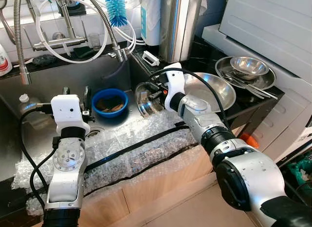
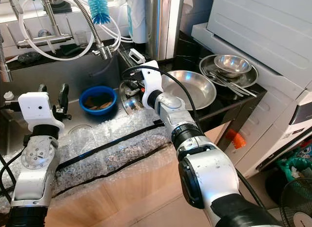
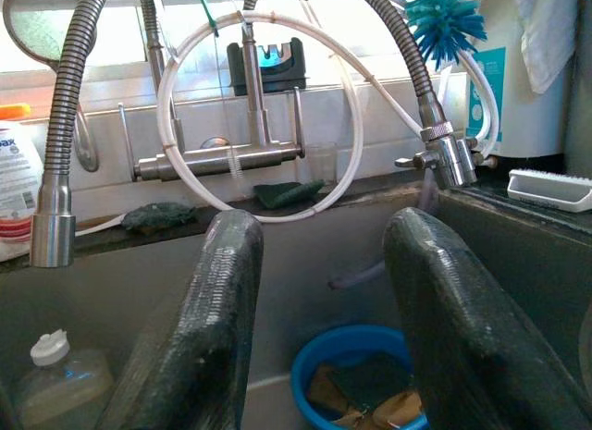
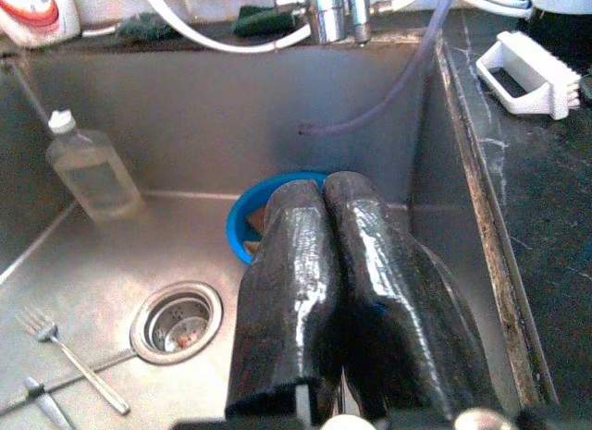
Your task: Kitchen organization
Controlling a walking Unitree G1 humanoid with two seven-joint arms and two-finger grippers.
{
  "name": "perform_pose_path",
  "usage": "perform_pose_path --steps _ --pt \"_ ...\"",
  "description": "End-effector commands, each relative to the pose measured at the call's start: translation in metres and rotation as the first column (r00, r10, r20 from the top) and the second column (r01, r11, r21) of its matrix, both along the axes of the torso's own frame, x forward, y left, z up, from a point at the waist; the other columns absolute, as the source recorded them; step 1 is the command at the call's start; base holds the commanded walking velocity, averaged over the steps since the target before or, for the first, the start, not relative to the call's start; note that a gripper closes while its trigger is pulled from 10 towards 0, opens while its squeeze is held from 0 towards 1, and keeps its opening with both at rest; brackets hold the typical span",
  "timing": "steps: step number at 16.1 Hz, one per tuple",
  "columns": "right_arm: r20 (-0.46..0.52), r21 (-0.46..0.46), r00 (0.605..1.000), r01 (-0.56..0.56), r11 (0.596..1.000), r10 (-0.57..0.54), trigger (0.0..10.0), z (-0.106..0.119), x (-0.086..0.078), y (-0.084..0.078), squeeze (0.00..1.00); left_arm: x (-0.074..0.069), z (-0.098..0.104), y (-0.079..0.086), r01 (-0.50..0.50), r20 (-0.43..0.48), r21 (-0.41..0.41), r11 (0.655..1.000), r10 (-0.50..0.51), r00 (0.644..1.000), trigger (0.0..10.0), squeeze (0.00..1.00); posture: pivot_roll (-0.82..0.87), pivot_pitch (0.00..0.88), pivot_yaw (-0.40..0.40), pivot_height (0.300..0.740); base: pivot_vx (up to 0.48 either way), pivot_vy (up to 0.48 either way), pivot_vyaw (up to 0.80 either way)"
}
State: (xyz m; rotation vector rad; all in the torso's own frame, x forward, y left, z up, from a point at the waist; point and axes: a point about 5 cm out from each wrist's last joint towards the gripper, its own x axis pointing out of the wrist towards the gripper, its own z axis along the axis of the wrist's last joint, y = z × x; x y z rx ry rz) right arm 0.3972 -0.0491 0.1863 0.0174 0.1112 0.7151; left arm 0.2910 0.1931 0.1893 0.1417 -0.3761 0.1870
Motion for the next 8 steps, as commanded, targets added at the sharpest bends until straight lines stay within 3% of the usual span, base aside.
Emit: perform_pose_path --steps 1,8 --pt "0.002 -0.017 1.0 -0.015 1.0 0.015 10.0 0.0014 -0.0002 0.0029 0.0 -0.0002 -0.0011 0.0003 -0.005 -0.007 -0.001 1.0 0.005 1.0 10.0 0.0 -0.01 0.0 -0.045 0.74 0.0 0.0 0.0" --pt "0.018 -0.002 1.0 0.003 1.0 -0.003 10.0 0.003 0.0004 0.0022 0.0 -0.0005 -0.0027 -0.0018 0.007 -0.017 -0.003 1.0 -0.007 1.0 10.0 0.0 -0.02 0.0 -0.04 0.74 0.0 0.0 0.0"
